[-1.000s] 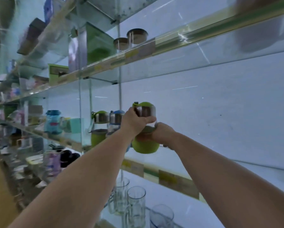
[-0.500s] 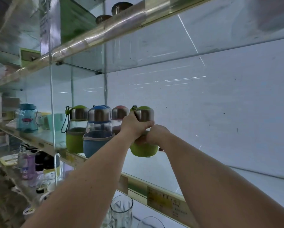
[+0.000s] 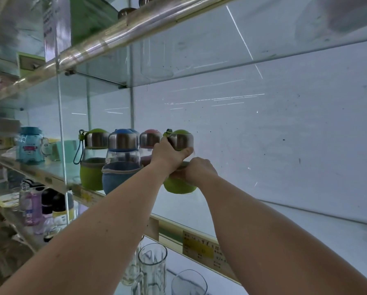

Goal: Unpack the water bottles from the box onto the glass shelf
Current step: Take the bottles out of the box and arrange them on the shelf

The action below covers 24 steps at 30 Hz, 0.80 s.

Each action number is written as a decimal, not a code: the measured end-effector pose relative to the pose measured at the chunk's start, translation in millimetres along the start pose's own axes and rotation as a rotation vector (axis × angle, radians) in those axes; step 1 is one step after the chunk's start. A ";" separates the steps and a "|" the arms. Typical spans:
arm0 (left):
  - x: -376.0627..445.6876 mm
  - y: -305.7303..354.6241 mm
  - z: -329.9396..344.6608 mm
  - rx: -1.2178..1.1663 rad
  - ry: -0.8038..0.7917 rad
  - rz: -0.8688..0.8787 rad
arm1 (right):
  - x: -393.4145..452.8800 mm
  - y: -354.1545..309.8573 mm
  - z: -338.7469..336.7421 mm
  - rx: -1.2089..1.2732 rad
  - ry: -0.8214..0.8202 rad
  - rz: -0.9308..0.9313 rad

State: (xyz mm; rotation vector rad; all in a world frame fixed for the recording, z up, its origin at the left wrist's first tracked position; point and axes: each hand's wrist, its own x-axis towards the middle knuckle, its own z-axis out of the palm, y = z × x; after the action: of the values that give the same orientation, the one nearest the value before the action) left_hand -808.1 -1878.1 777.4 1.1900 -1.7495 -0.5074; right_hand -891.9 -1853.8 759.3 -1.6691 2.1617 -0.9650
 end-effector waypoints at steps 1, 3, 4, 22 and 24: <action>-3.5 1.9 -1.5 0.002 0.006 0.013 | -0.9 0.2 -0.6 0.003 0.001 0.006; -14.0 4.8 -7.8 -0.015 0.008 0.026 | -2.7 -0.9 -2.3 0.021 0.019 0.021; -19.9 4.8 -13.2 -0.014 0.007 0.024 | -4.0 -2.3 -2.6 0.041 0.033 0.035; -148.6 -112.9 -193.8 0.194 0.106 -0.389 | -150.9 -103.7 143.3 0.017 -0.162 -0.626; -173.9 -148.5 -197.3 0.181 0.109 -0.513 | -169.9 -90.3 188.9 -0.002 -0.326 -0.553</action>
State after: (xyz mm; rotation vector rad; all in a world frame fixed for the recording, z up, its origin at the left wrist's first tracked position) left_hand -546.8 -1760.1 682.2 1.7764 -1.4134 -0.5761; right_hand -663.3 -1773.7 640.8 -2.2979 1.5224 -0.7345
